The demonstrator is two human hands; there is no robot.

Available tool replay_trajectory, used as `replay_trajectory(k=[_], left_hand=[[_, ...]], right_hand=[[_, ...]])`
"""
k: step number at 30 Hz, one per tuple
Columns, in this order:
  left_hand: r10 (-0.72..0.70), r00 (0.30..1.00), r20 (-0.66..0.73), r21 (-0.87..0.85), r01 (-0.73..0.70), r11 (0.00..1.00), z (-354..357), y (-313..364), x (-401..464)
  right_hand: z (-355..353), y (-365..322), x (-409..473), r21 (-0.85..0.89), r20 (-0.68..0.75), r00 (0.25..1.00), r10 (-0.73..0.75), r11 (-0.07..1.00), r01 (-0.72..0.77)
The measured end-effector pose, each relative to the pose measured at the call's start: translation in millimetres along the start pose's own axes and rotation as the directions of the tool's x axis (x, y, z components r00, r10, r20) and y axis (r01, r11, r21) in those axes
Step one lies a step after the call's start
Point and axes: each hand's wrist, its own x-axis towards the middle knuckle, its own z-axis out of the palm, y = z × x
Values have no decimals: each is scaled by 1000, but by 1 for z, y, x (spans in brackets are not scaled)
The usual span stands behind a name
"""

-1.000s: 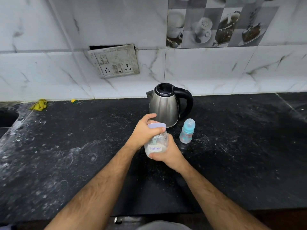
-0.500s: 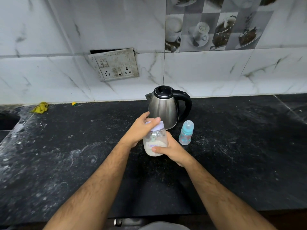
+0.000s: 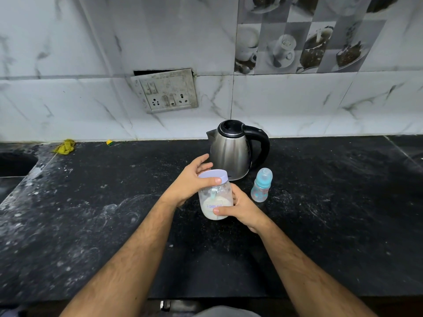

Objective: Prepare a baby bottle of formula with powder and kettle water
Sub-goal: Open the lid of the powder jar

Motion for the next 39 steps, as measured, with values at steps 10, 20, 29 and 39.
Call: replay_trajectory(k=[10,20,29,39], left_hand=[[-7,1000,-31,40,8,999,-14,-3,-10],[40,999,3,186,-40,982,0,2,-5],[-9,998,54,326,-9,945,-14,7,-10],[-54,997,-62,663,82,744,-10,13,-13]], right_hand=[[-1,3,0,-43,-100,995,3,999,-8],[13,1,-2,-60,-63,998,-3,998,0],[13,2,-2,-102,-78,997,0,995,-8],[24,8,-1,-193,-91,996,6,981,-23]])
